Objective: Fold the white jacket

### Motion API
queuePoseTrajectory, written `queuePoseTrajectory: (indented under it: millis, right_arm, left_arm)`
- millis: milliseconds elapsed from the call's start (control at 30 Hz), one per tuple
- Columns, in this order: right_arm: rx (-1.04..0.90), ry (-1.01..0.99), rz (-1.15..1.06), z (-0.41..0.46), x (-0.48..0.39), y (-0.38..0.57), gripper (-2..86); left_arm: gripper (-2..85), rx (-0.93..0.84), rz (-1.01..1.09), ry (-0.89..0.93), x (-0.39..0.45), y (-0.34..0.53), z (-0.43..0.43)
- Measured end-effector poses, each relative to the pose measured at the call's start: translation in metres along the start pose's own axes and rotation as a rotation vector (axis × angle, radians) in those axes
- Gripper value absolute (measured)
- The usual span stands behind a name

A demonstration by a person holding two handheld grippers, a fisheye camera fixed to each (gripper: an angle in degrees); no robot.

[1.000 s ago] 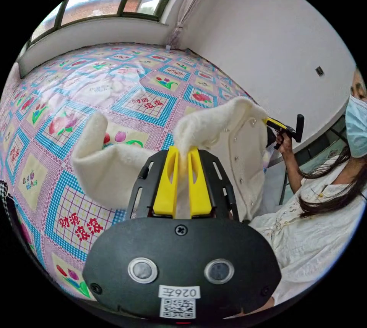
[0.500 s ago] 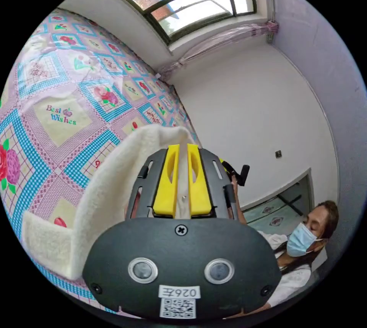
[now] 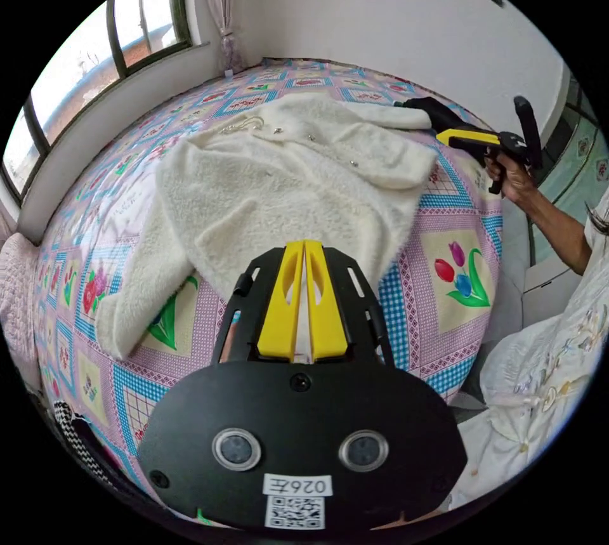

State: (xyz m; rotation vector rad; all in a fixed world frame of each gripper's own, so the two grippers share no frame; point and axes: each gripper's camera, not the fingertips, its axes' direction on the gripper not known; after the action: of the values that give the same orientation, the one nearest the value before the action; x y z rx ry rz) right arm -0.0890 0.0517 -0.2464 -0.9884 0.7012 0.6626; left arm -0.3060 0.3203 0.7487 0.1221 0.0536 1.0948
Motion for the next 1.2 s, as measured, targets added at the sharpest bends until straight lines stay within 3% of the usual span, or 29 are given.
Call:
queuePoseTrajectory:
  millis: [167,267,333,467,533,633,767,867,933,1033,1100,1167,1200]
  right_arm:
    - [0.155,-0.027,0.139,-0.089,0.021,0.015,-1.0]
    - [0.351,-0.042,0.214,-0.157,0.038,0.021,-0.9]
    - [0.486,-0.099,0.242,-0.196,0.049,0.027,-0.9]
    - [0.728,-0.174,0.198,-0.269,0.061,0.038,-1.0]
    - [0.697,-0.172,0.162,-0.285,0.062,0.032,-1.0]
    - [0.595,-0.17,0.138,-0.293,0.068,0.019,-1.1]
    - [0.624,-0.275,0.183,-0.3,0.083,0.032,-1.0]
    - [0.639,-0.336,0.173,-0.303,0.08,0.046,-0.9]
    - [0.651,-0.361,0.161,-0.306,0.074,0.053,-0.9]
    - [0.657,-0.415,0.135,-0.308,0.068,0.062,-0.9]
    - [0.593,-0.386,0.096,-0.297,0.06,0.059,-0.9]
    - [0.466,-0.33,0.068,-0.268,0.051,0.051,-0.9]
    - [0.439,-0.316,0.068,-0.259,0.049,0.05,-0.9]
  left_arm:
    - [-1.0,0.095,-0.055,0.157,0.014,0.011,-0.026]
    - [-1.0,0.257,-0.101,0.32,0.004,0.024,-0.059]
    - [-1.0,0.468,-0.163,0.427,-0.01,0.043,-0.097]
    - [-1.0,0.73,-0.153,0.521,-0.02,0.071,-0.156]
    - [-1.0,0.756,-0.041,0.574,-0.015,0.074,-0.184]
    - [-1.0,0.702,0.057,0.497,0.004,0.075,-0.203]
    - [-1.0,0.67,0.039,0.482,0.014,0.087,-0.209]
    - [-1.0,0.86,0.002,0.533,0.01,0.119,-0.221]
    - [-1.0,1.062,0.028,0.705,0.0,0.141,-0.231]
    - [-1.0,1.197,0.035,0.913,-0.014,0.147,-0.234]
    - [-1.0,1.135,-0.001,0.958,-0.017,0.136,-0.229]
    - [-0.9,1.008,-0.022,0.894,-0.013,0.12,-0.221]
    - [-0.8,0.897,-0.038,0.779,-0.008,0.108,-0.213]
